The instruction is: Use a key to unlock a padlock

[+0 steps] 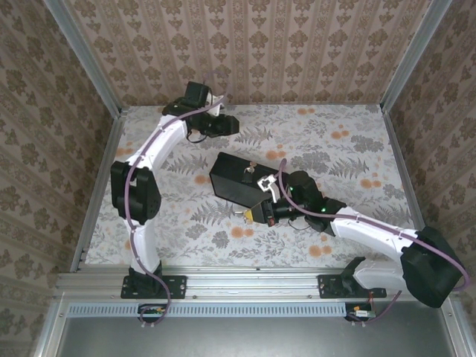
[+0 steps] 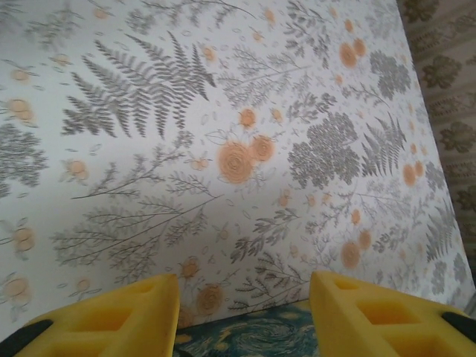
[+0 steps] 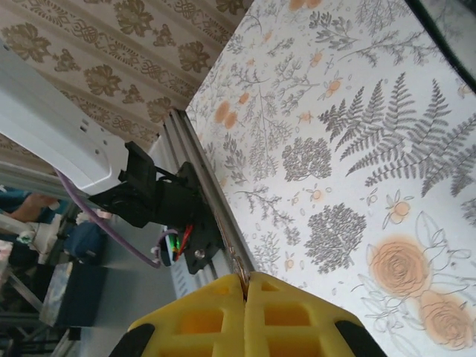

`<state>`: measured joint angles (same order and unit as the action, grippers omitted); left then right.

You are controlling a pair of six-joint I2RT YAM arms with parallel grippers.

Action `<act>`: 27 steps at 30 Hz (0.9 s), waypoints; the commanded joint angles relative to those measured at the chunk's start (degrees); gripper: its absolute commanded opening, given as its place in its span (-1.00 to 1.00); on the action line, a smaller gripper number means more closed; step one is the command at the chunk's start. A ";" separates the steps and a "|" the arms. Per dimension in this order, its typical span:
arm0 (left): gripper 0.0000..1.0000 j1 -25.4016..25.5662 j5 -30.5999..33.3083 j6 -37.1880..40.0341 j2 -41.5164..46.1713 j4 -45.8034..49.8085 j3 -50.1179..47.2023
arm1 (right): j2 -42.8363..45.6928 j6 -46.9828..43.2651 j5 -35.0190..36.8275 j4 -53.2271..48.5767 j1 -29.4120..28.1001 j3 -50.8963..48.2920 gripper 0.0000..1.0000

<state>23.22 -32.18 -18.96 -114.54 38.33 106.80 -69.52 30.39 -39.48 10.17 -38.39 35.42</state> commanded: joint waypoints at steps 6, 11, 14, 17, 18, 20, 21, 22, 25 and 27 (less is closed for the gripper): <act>0.00 -0.01 -10.72 2.12 0.97 -5.31 -4.96 | -1.14 -11.00 -4.70 -2.20 8.45 0.89 -1.00; -0.01 -0.20 -13.66 2.20 2.24 -5.37 -8.14 | -1.76 -16.20 -10.41 -6.85 17.30 2.12 -1.00; -0.01 -0.11 -14.99 0.46 4.47 -7.13 -12.44 | -2.00 -18.80 -14.52 -9.27 22.13 3.66 -1.00; -0.02 0.15 -15.36 -2.82 8.13 -10.40 -18.13 | -2.44 -18.02 -17.68 -8.67 25.76 4.36 -1.00; -0.02 0.39 -15.55 -4.08 9.33 -11.34 -19.66 | -2.47 -17.15 -18.26 -7.61 26.50 4.10 -1.00; -0.02 1.02 -15.08 -6.59 12.02 -13.56 -23.02 | -2.30 -16.25 -19.65 -6.29 27.22 3.79 -1.00; -0.01 1.21 -14.81 -7.43 13.14 -14.23 -24.16 | -2.21 -15.97 -20.70 -5.77 27.18 3.59 -1.00; 0.00 1.37 -14.43 -8.50 14.20 -14.83 -25.36 | -1.92 -15.59 -22.29 -4.86 27.19 3.33 -1.00; 0.00 1.22 -14.85 -10.79 16.60 -16.17 -27.87 | -1.07 -15.36 -23.65 -2.37 27.39 2.40 -1.00; 0.00 1.46 -15.51 -12.51 18.07 -17.54 -29.52 | -1.44 -15.33 -23.98 -1.31 28.12 2.53 -1.00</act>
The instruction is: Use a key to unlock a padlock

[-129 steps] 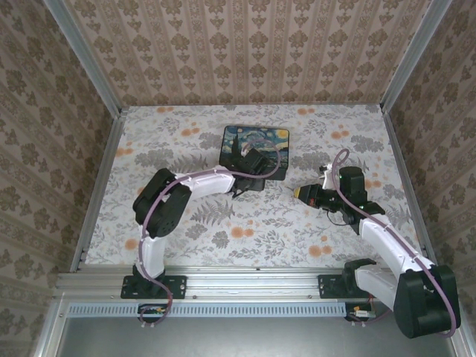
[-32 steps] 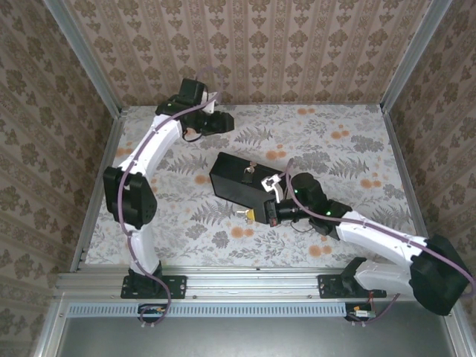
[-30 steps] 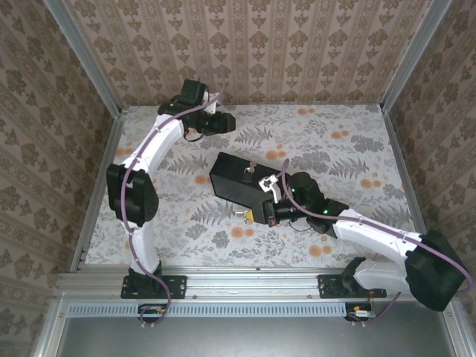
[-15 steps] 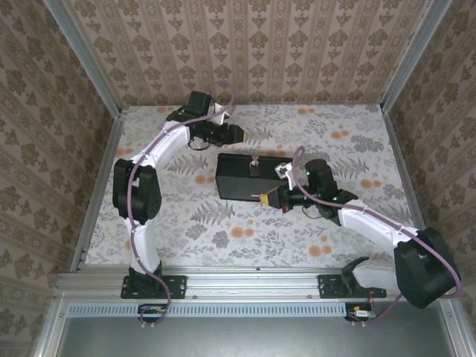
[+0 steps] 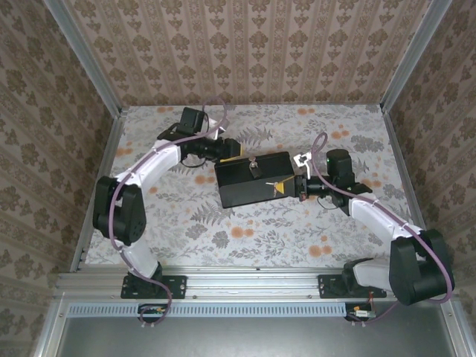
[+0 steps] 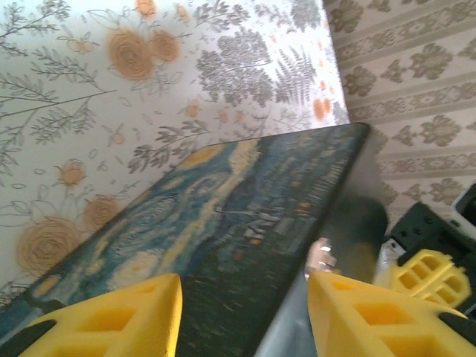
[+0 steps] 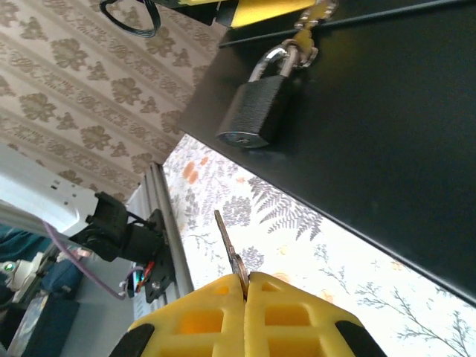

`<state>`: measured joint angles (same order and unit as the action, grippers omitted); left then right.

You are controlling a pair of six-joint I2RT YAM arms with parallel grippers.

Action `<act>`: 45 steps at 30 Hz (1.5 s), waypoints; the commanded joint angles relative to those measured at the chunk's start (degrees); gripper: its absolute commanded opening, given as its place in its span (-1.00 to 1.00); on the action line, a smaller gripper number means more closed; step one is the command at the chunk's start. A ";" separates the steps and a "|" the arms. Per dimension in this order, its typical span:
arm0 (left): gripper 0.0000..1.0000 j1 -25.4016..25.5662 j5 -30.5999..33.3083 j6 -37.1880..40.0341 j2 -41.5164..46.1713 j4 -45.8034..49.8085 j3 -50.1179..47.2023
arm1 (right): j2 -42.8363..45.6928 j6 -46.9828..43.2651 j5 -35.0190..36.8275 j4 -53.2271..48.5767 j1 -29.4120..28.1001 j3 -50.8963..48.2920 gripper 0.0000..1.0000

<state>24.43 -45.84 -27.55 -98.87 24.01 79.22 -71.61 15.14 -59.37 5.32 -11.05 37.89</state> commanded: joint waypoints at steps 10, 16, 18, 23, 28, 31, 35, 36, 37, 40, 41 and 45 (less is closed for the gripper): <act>0.01 0.79 3.96 2.47 8.59 2.84 -3.24 | -1.63 5.70 -4.82 2.01 2.44 4.29 -1.00; 0.11 0.55 13.75 32.18 8.09 16.11 10.52 | 1.81 20.49 0.50 5.32 2.50 2.20 -1.00; 0.19 0.64 6.65 42.36 8.57 15.73 11.09 | 3.94 23.96 3.52 2.67 2.57 2.33 -1.00; 0.36 1.23 -12.46 76.57 8.09 21.61 9.82 | 4.82 31.90 6.54 1.03 2.52 0.81 -1.00; 0.45 2.84 -16.90 89.57 1.48 31.25 17.50 | 5.89 31.81 10.08 -4.34 2.70 2.68 -1.00; 0.45 6.42 -15.48 96.02 -3.57 39.06 22.49 | 7.24 30.86 10.84 -5.84 2.84 3.41 -1.00; 0.46 9.19 -13.22 97.71 -7.17 38.68 23.00 | 8.20 31.55 11.64 -8.51 3.05 3.38 -1.00; 0.46 9.32 -12.81 98.28 -8.32 39.37 23.82 | 8.33 32.30 11.97 -9.74 3.03 3.25 -1.00; 0.46 9.32 -12.93 99.04 -9.34 40.52 24.70 | 8.40 33.09 11.95 -10.88 3.00 3.09 -1.00; 0.45 9.65 -13.18 100.72 -11.85 43.07 26.88 | 9.48 35.38 10.19 -13.21 2.91 2.24 -1.00; 0.45 9.89 -12.69 100.93 -12.34 43.31 27.24 | 10.09 35.34 9.71 -14.55 2.88 2.10 -1.00; 0.46 9.99 -11.41 101.97 -14.59 44.58 29.06 | 12.40 34.19 8.42 -19.11 2.87 2.06 -1.00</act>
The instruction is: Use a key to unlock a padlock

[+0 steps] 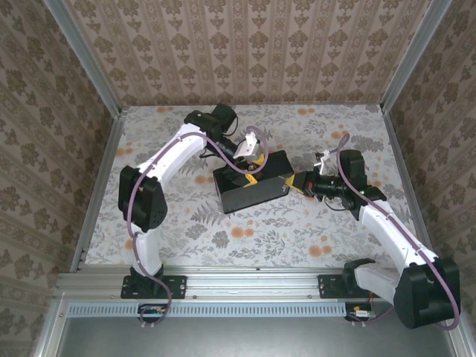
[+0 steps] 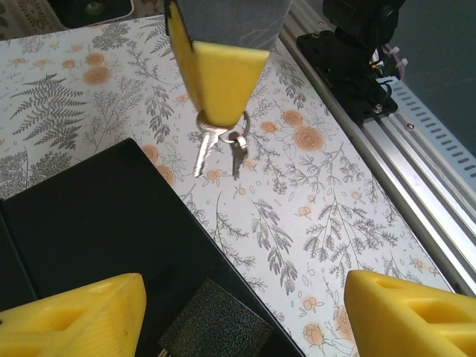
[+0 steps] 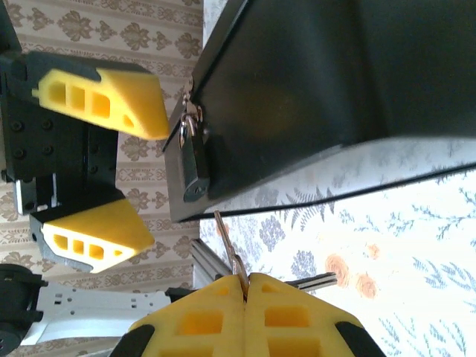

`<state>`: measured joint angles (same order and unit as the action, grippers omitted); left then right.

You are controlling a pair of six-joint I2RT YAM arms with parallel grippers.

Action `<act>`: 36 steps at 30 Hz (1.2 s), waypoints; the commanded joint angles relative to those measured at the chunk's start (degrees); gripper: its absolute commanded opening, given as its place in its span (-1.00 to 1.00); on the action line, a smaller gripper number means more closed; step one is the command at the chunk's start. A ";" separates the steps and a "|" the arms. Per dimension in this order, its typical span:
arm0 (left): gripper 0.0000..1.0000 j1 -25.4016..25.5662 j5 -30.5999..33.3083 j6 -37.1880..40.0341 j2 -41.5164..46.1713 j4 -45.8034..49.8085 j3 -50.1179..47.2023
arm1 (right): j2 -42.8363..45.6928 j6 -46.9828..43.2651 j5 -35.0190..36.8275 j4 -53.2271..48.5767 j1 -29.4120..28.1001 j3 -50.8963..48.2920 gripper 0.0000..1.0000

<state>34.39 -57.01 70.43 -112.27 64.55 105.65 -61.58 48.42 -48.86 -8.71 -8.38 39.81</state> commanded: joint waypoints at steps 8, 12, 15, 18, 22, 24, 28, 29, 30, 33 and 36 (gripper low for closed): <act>0.41 0.59 4.20 6.20 -7.01 9.71 8.52 | 4.29 1.41 -3.60 -6.51 0.23 0.61 -1.00; 0.37 0.24 5.61 6.46 -8.42 10.27 9.61 | 3.80 1.08 -3.98 -7.02 0.23 1.40 -1.00; 0.27 0.32 7.23 7.13 -9.33 11.91 10.59 | 3.58 0.10 -4.23 -8.14 0.12 1.97 -1.00; 0.15 0.24 7.68 6.65 -8.65 10.89 8.81 | 3.46 -0.44 -4.22 -8.67 -0.05 2.05 -1.00; 0.10 0.65 6.79 4.70 -4.01 2.91 0.63 | 3.05 0.40 -4.05 -6.79 -0.73 1.87 -1.00; 0.06 0.81 7.60 3.43 -2.25 0.28 -1.98 | 2.94 2.00 -3.98 -4.29 -1.59 1.60 -1.00; -0.06 0.85 8.22 1.27 0.03 -2.57 -5.27 | 2.27 3.74 -2.16 -1.63 -4.70 2.01 -1.00; -0.09 0.85 8.23 1.02 0.62 -3.40 -6.29 | 2.05 4.39 -1.35 -0.83 -5.39 2.00 -1.00; -0.13 0.85 8.36 0.66 1.18 -4.39 -7.22 | 1.83 4.99 -0.85 0.11 -5.89 2.02 -1.00; -0.19 0.85 8.51 0.00 2.21 -6.28 -9.08 | 0.74 6.63 0.58 1.90 -7.29 2.26 -1.00; -0.11 0.85 8.48 -0.13 2.24 -6.17 -9.11 | 0.36 6.29 1.38 0.95 -7.87 3.11 -1.00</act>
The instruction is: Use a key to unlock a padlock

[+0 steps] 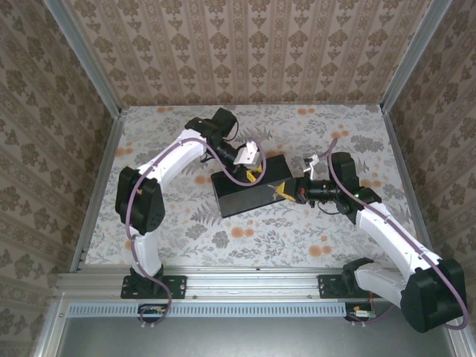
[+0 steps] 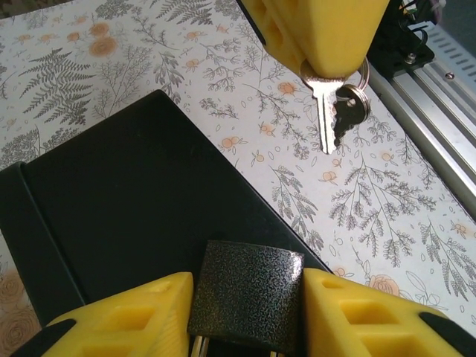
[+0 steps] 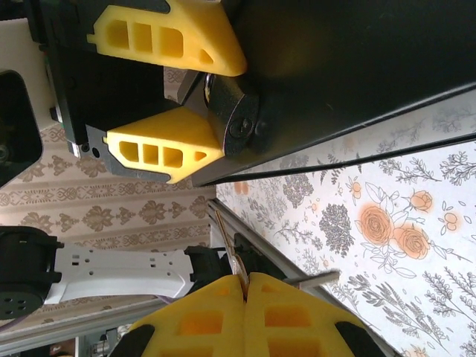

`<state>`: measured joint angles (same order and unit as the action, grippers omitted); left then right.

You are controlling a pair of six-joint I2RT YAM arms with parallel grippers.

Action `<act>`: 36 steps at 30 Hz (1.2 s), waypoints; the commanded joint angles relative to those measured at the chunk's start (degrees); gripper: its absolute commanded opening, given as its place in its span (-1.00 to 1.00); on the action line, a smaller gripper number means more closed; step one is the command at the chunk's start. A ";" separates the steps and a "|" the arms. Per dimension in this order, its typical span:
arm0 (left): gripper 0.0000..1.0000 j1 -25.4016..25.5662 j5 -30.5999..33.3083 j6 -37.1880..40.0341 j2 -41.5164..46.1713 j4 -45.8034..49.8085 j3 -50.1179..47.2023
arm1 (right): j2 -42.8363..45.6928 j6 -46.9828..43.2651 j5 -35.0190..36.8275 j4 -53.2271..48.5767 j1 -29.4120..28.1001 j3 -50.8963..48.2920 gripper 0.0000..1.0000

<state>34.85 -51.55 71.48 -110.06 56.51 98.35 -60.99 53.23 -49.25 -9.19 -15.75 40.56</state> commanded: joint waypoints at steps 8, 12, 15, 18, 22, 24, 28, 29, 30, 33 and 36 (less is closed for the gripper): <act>0.10 2.10 5.05 -1.08 -1.63 2.01 -0.77 | 0.69 0.03 2.75 -1.18 -0.51 2.08 -1.00; 0.05 2.59 3.76 -0.99 -2.44 2.16 0.33 | 0.88 -0.21 2.85 -1.50 -0.58 1.63 -1.00; 0.03 2.77 3.34 -1.37 -2.87 1.77 0.94 | 1.06 -0.59 2.89 -1.88 -0.61 1.39 -1.00; 0.16 2.61 2.25 -3.05 -2.45 -0.56 0.49 | 1.05 -1.46 3.02 -2.43 -0.57 1.15 -1.00; 0.24 2.50 1.39 -3.72 -1.08 -2.83 -0.02 | 1.05 -1.85 2.98 -2.28 -0.34 0.69 -1.00; 0.26 2.41 0.45 -3.79 -0.79 -2.88 0.40 | 1.35 -1.91 2.93 -2.48 -0.30 0.74 -1.00; 0.31 2.33 -1.57 -3.46 -0.09 -2.70 0.69 | 3.02 -2.19 3.28 -3.91 -0.04 0.84 -1.00; 0.31 2.33 -1.78 -3.41 0.10 -2.69 0.64 | 3.45 -2.32 3.24 -4.46 0.08 0.84 -1.00; 0.31 2.33 -1.89 -3.45 0.24 -2.70 0.71 | 3.74 -2.47 3.29 -4.92 0.31 0.80 -1.00; 0.31 2.55 -2.04 -3.31 -0.05 -2.42 1.04 | 4.38 -2.55 3.29 -5.31 0.71 0.19 -1.00; 0.28 2.57 -3.59 -2.42 -1.05 -0.16 2.71 | 4.58 -2.44 3.25 -5.05 0.80 -0.36 -1.00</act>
<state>37.10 -51.99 68.31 -110.52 53.80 99.13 -57.41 51.31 -46.65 -12.53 -15.25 41.39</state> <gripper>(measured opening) 0.644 0.054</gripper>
